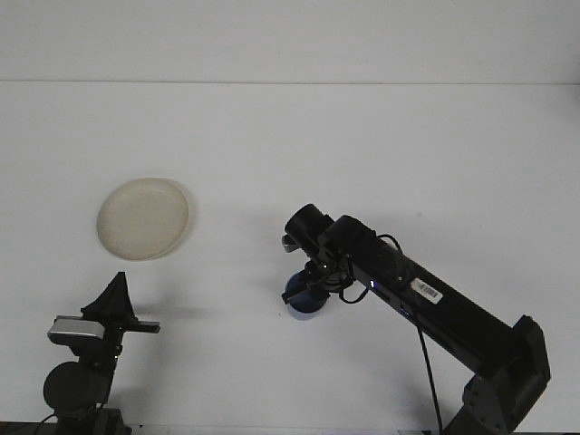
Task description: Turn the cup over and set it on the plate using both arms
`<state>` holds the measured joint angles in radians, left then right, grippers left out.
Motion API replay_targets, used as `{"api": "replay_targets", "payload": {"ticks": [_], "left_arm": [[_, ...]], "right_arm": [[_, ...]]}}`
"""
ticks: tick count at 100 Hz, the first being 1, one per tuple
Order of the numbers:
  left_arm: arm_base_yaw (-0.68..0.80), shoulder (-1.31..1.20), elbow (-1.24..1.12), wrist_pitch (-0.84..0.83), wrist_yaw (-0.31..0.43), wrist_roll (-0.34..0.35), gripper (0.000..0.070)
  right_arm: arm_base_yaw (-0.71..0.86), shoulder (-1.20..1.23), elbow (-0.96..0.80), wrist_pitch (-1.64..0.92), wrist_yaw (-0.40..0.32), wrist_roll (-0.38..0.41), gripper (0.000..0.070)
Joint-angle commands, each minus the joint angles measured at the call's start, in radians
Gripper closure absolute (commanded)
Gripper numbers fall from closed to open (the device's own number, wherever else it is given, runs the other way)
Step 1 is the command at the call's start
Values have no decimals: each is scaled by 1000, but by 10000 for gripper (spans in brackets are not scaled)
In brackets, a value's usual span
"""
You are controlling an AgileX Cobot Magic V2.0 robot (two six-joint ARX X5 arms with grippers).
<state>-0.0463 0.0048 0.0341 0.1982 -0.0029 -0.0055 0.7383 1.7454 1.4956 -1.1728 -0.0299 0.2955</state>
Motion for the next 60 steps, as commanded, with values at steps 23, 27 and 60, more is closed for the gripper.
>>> {"api": "replay_targets", "payload": {"ticks": [23,27,60], "left_arm": [[0,-2,-20,12,0,10,688],[0,-2,-20,12,0,10,688],[0,-2,-20,12,0,10,688]], "right_arm": [[8,28,20,7,1,-8,223],[8,28,22,6,1,-8,210],[-7,0,88,-90,-25,-53,211]]}}
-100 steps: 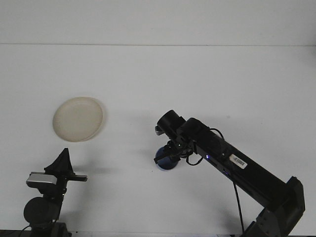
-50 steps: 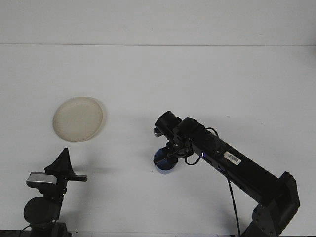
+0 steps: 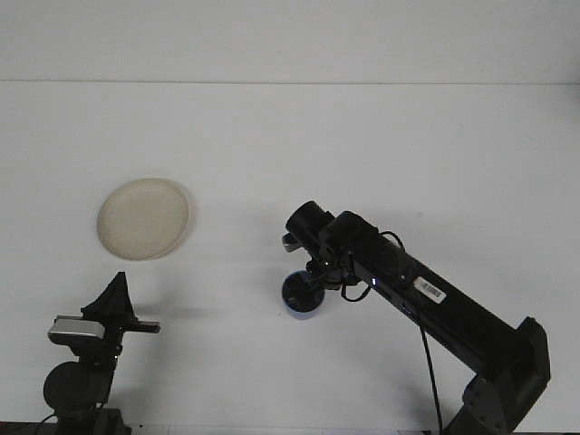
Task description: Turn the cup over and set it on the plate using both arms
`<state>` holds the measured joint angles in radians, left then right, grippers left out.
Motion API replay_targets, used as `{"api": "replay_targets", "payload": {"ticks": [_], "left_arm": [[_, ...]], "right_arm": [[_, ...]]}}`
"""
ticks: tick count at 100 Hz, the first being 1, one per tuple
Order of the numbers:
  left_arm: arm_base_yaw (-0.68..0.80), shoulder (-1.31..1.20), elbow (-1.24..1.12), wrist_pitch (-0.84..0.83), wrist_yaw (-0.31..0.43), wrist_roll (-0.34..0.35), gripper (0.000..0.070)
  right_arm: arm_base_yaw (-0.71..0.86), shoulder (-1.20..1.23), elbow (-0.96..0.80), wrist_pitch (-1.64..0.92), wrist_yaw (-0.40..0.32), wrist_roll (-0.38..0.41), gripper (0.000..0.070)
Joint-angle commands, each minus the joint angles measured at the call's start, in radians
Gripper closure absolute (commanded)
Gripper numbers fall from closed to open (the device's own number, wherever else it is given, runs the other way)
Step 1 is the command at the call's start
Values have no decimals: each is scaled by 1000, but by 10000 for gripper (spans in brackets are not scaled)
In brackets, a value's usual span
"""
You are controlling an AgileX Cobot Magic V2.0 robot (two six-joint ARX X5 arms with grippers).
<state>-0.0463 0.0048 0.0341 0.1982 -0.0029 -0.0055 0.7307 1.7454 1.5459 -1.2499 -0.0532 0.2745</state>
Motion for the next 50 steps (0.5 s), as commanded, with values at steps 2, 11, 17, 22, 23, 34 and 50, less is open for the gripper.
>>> {"api": "replay_targets", "payload": {"ticks": [2,11,17,22,23,34,50], "left_arm": [[0,-2,-20,12,0,10,688],[0,-2,-20,12,0,10,688],[0,-2,-20,12,0,10,688],[0,-2,-20,12,0,10,688],[0,-2,-20,12,0,10,688],[0,-2,-20,12,0,10,688],[0,-2,-20,12,0,10,688]], "right_arm": [[-2,-5,43,-16,-2,-37,210],[-21,-26,71,-38,-2,-65,211],[-40,-42,85,-56,-6,-106,211],[-68,-60,94,-76,-8,-139,211],[-74,-64,95,-78,-9,-143,211],[-158,-103,96,-104,-35,-191,211],[-314,-166,96,-115,-65,-248,211]]}}
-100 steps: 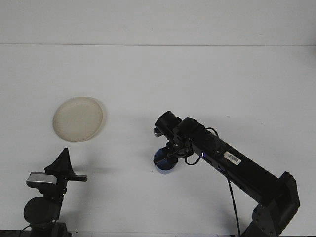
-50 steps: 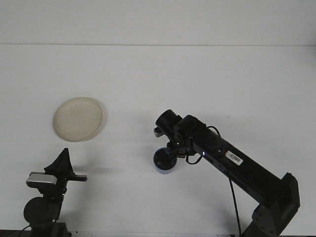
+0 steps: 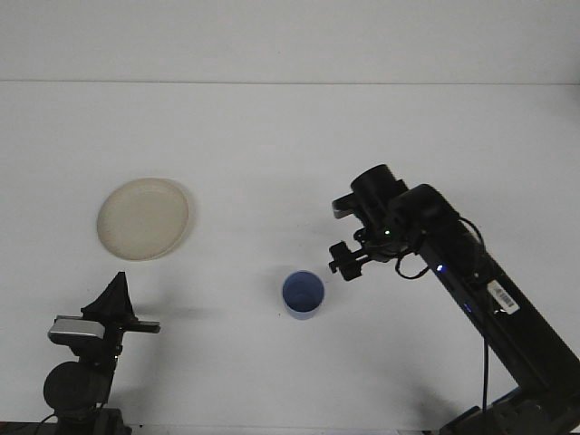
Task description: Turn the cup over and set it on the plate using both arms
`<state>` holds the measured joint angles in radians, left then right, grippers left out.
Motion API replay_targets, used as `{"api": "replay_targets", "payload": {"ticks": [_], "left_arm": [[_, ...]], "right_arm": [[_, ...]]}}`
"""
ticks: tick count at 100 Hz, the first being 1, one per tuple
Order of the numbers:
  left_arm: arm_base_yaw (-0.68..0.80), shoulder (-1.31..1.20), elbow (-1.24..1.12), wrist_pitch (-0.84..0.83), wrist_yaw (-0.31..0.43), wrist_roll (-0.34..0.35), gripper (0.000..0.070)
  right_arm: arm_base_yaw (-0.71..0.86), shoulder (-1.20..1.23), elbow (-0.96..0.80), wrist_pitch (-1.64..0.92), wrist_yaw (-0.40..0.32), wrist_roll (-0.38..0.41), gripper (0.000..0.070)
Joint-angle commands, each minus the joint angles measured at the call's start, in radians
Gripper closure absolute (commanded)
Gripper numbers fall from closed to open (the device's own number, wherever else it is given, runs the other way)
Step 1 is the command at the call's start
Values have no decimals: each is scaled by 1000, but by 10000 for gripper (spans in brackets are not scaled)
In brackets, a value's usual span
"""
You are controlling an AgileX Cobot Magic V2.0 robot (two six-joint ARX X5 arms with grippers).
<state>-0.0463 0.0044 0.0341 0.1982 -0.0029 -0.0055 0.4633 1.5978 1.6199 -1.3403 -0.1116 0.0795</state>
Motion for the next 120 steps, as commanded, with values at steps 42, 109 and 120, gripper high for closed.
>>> {"api": "replay_targets", "payload": {"ticks": [42,109,120], "left_arm": [[0,-1,-20,12,0,10,688],[0,-1,-20,12,0,10,688],[0,-1,-20,12,0,10,688]], "right_arm": [[-426,-224,3,19,-54,-88,221],[-456,-824,-590,489,-11,-24,221],[-456,-927,-715,620,-12,-24,221]]}}
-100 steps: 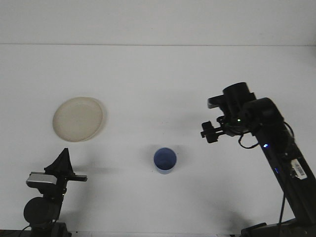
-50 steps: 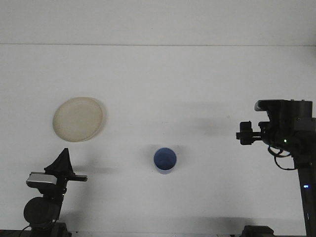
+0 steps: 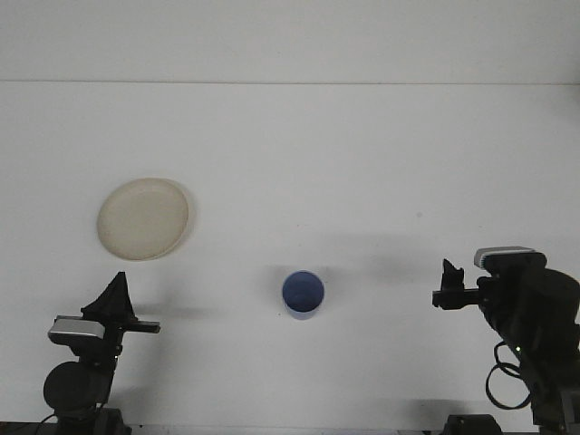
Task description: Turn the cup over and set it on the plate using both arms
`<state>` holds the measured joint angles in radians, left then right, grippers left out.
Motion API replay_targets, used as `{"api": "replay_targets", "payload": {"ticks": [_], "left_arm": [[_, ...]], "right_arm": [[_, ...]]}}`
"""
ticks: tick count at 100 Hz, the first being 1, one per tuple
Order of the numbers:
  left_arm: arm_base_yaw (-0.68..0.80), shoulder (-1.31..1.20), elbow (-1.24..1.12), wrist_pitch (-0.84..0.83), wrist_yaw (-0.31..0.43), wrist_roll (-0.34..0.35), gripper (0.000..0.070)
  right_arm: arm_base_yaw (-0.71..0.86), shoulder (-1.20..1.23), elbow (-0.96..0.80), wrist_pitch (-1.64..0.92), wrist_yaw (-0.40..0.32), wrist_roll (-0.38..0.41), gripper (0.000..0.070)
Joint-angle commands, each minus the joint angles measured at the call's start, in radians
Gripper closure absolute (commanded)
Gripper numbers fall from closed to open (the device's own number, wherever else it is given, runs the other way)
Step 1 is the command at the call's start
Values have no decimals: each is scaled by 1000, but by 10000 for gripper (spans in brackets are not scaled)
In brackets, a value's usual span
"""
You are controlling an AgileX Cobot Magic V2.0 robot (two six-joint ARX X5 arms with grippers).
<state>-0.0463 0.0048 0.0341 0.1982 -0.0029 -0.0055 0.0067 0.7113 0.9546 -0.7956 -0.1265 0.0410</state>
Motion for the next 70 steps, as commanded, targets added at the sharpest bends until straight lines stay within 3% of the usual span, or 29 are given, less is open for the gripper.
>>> {"api": "replay_targets", "payload": {"ticks": [1,34,70], "left_arm": [[0,-2,-20,12,0,10,688],[0,-2,-20,12,0,10,688],[0,-2,-20,12,0,10,688]], "right_arm": [[1,-50,-60,87,3,15,221],[1,-254,-360,451,1,9,221],[2,-258,-368,499,3,15,221]]}}
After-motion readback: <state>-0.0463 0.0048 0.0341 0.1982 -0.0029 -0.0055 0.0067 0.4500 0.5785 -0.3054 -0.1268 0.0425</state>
